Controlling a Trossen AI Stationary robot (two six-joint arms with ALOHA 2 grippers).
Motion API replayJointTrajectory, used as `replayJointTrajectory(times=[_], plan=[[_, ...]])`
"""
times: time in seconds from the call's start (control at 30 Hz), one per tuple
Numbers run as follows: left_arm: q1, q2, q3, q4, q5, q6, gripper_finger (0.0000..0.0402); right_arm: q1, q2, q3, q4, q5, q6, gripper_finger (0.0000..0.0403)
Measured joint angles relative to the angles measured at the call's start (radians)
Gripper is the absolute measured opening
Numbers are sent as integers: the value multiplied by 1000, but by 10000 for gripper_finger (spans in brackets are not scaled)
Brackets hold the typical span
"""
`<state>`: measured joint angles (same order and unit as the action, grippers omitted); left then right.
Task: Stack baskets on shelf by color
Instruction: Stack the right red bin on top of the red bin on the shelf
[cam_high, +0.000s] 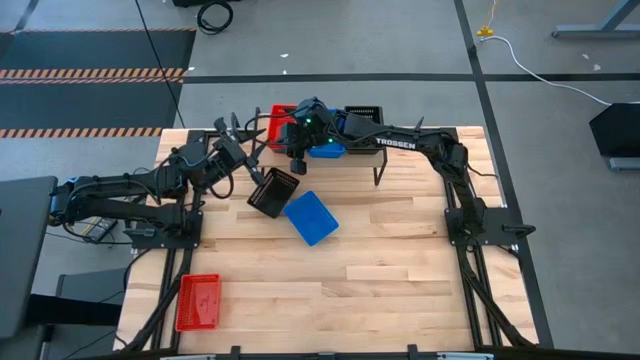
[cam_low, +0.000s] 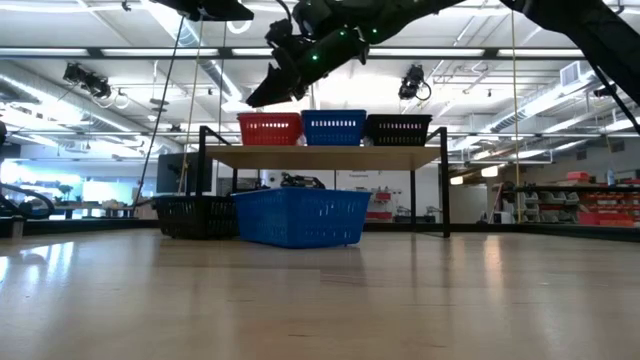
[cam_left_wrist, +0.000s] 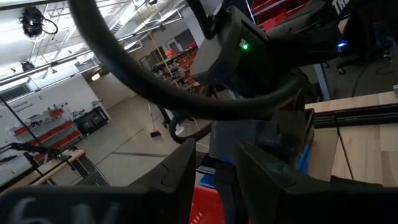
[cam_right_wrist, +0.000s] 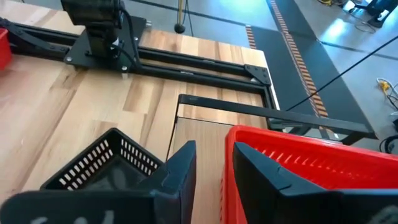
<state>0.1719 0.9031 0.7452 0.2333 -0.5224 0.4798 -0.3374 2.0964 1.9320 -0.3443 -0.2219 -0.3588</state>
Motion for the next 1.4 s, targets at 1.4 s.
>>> replayJointTrajectory(times=[1.4], plan=[[0,-238,0,-220,-19,-91,118,-7,108,407,-434,197,46,201]])
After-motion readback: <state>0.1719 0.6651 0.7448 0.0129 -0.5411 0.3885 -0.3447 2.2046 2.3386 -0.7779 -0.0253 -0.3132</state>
